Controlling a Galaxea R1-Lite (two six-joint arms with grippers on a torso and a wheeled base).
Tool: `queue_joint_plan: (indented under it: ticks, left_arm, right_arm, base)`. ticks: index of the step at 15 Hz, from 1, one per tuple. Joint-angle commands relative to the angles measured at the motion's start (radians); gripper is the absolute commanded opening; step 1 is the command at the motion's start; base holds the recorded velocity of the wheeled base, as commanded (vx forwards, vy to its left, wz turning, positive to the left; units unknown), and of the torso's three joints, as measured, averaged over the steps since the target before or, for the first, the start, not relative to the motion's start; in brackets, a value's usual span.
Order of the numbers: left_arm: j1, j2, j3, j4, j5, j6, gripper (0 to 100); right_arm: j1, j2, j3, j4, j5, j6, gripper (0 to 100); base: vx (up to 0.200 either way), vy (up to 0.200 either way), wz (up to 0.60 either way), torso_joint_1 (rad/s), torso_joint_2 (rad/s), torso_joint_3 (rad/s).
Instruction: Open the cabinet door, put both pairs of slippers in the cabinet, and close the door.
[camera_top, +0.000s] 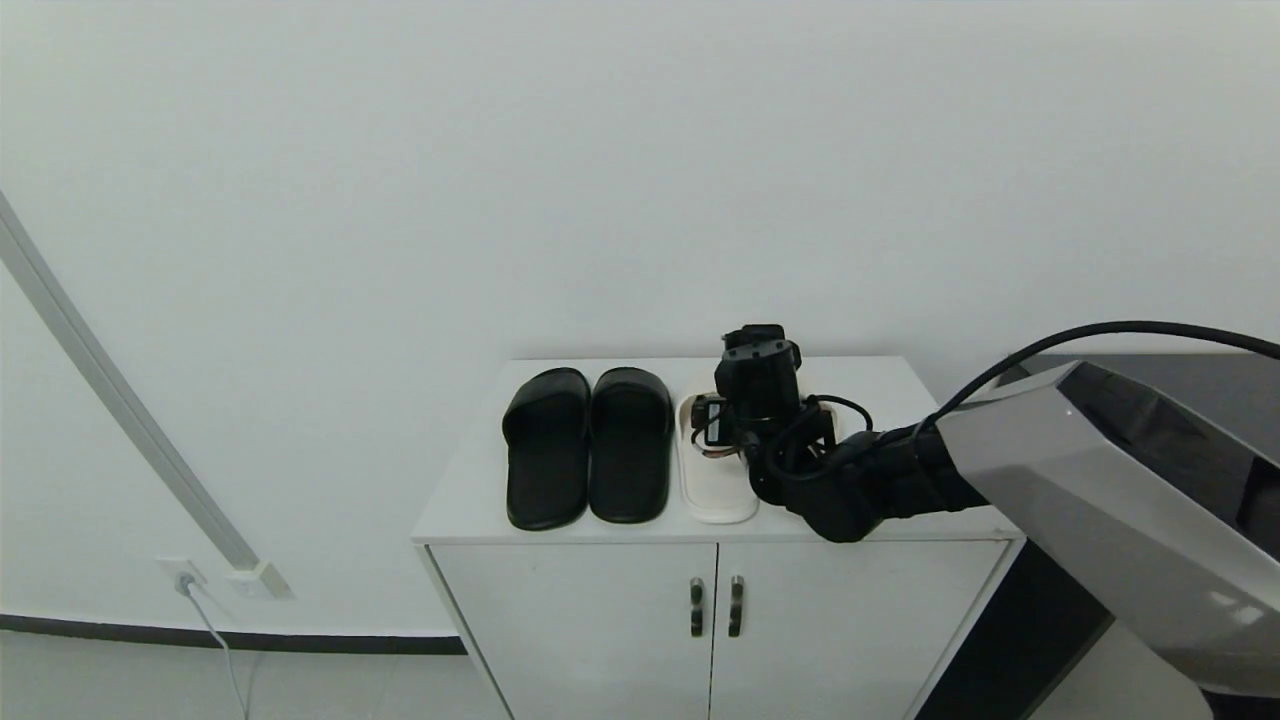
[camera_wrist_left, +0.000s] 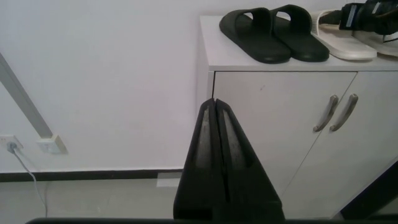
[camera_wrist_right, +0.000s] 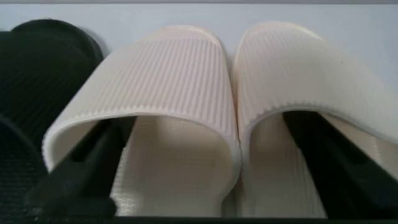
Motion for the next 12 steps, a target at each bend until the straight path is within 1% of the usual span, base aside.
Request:
queue_joint_plan:
  ticks: [1, 9, 11, 12]
  left_arm:
    - [0.0, 0.0, 0.0, 0.0, 0.0, 0.0, 0]
    - [0.0, 0.0, 0.0, 0.0, 0.001, 0.0, 0]
    - [0.0, 0.0, 0.0, 0.0, 0.0, 0.0, 0]
    - [0.0, 0.0, 0.0, -0.002, 0.001, 0.001, 0]
  right_arm:
    - [-0.008, 0.015, -0.012, -0.001, 0.0, 0.0, 0]
    - [-0.009, -0.02, 0.017, -0.001, -0.002, -0.017, 0]
    - [-0.003, -0.114, 0.068, -0.001, 0.0, -0.043, 0]
    - [0.009, -0.206, 0.152, -0.001, 0.014, -0.058, 0]
  base:
    - [0.0, 0.0, 0.0, 0.0, 0.0, 0.0]
    - [0.0, 0.0, 0.0, 0.0, 0.0, 0.0]
    - [0.0, 0.0, 0.0, 0.0, 0.0, 0.0]
    - [0.0, 0.0, 0.0, 0.0, 0.0, 0.0]
